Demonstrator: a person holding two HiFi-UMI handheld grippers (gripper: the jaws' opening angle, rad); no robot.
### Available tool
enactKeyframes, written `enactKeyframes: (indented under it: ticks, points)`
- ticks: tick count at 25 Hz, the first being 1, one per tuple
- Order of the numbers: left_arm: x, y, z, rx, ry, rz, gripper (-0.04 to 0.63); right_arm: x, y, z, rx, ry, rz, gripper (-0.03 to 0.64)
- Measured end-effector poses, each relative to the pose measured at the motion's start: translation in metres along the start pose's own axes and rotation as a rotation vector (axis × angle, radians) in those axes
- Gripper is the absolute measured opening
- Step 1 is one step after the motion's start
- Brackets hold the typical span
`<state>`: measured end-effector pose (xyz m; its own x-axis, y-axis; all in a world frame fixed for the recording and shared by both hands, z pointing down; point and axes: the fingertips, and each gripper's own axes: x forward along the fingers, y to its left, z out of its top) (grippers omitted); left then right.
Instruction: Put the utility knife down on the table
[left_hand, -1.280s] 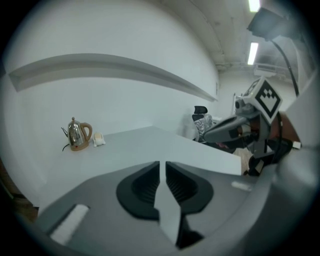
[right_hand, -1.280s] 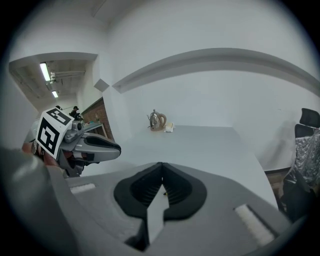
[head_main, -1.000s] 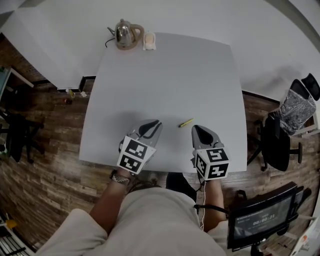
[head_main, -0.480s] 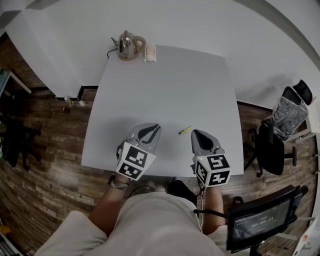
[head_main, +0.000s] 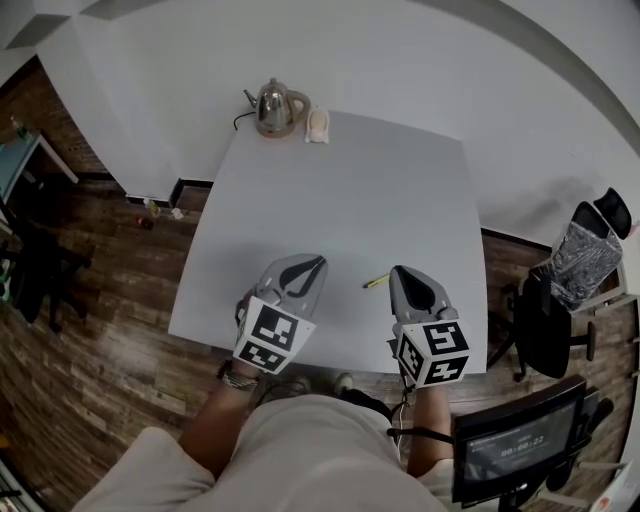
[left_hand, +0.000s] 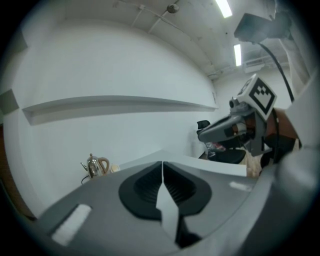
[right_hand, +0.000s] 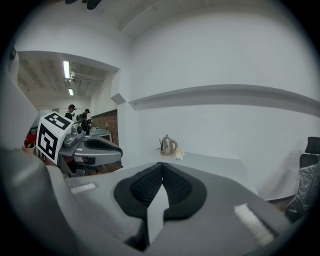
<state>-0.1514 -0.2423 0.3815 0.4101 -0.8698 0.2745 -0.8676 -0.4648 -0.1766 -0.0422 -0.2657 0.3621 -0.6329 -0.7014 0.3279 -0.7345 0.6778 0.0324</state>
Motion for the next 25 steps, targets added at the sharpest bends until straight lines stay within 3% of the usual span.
enactKeyframes:
  ticks: [12,25]
  points:
    - [-0.007,0.013,0.04,0.037,-0.077,0.106,0.012,-0.008,-0.012,0.043,-0.043,-0.11,0.054,0.0]
    - [-0.001,0.014,0.077,0.08,-0.147,0.14,0.012,-0.02,-0.033,0.076,-0.096,-0.188,0.046,0.0]
